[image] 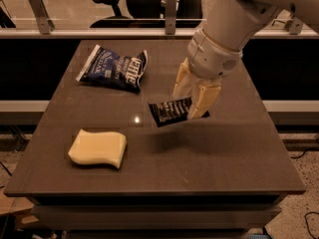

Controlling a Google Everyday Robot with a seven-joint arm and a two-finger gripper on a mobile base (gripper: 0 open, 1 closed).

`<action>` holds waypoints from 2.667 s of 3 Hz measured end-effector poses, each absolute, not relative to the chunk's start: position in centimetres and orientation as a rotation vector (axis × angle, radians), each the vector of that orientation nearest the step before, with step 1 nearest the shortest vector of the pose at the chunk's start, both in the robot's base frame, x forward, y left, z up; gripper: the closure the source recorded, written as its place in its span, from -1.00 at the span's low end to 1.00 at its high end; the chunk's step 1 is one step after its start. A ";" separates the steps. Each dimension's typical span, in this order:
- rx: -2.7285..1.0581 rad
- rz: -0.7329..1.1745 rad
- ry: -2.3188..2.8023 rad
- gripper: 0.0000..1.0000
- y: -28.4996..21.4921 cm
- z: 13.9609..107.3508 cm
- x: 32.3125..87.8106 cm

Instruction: Move rxbar chocolate near sponge

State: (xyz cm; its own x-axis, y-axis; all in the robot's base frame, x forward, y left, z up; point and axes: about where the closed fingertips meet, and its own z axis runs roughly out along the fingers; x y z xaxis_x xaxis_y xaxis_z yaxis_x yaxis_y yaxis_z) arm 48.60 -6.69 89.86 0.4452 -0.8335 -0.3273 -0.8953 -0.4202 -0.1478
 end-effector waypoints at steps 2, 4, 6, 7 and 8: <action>-2.344 0.346 1.572 1.00 -5.1 88.6 45.9; -2.276 0.444 1.619 1.00 -3.4 86.2 43.4; -2.259 0.479 1.682 1.00 -1.3 84.2 39.8; -2.261 0.482 1.682 0.65 -1.2 84.1 39.8; -2.263 0.484 1.682 0.19 -1.2 84.0 39.8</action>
Offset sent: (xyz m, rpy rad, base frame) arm -0.0441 0.0246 -0.0211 0.0236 0.0847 -0.1139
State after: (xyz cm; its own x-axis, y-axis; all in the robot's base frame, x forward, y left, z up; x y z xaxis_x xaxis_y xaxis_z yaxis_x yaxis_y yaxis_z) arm 39.81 -1.19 84.00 0.2660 -0.8652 -0.4250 -0.9588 -0.2829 -0.0241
